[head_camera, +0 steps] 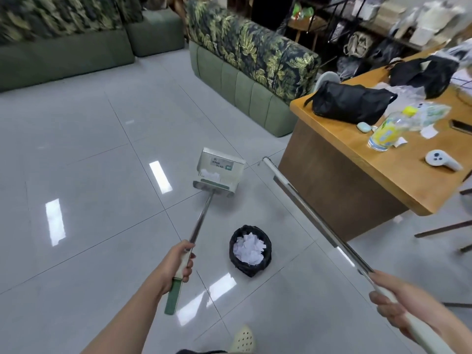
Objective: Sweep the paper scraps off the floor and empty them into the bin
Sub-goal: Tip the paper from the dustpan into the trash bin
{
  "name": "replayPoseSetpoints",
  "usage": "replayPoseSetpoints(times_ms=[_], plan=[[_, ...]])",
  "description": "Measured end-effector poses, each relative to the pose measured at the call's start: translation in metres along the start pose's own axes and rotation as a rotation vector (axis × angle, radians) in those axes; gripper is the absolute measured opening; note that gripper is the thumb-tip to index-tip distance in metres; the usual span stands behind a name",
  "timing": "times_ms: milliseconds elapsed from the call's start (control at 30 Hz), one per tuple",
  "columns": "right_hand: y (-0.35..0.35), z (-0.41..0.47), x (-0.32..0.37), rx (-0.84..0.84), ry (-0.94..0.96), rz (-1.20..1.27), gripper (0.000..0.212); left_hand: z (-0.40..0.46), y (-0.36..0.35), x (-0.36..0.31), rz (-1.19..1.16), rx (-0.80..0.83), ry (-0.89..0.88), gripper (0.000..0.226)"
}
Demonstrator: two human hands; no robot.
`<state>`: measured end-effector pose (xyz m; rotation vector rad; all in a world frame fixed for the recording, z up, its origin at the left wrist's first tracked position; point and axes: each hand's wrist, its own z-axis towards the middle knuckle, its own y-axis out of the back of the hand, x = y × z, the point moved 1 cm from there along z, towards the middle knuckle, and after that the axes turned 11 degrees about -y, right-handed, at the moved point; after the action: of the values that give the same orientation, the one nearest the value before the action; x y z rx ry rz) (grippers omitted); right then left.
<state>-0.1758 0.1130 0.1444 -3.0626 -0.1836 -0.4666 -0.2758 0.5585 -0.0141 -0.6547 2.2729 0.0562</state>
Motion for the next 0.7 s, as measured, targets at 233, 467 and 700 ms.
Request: replayPoseSetpoints(times_ms=[233, 467, 700], plan=[[-0.03, -0.018, -0.048, 0.006, -0.097, 0.041, 0.024, -0.061, 0.043, 0.026, 0.298, 0.018, -0.05, 0.025], [-0.058, -0.01, -0.103, 0.058, -0.221, 0.142, 0.032, -0.11, 0.063, 0.06, 0.625, 0.077, -0.106, 0.032], [-0.041, 0.015, -0.151, 0.085, -0.274, 0.196, 0.037, -0.145, 0.047, 0.094, 1.155, 0.043, -0.105, 0.042]])
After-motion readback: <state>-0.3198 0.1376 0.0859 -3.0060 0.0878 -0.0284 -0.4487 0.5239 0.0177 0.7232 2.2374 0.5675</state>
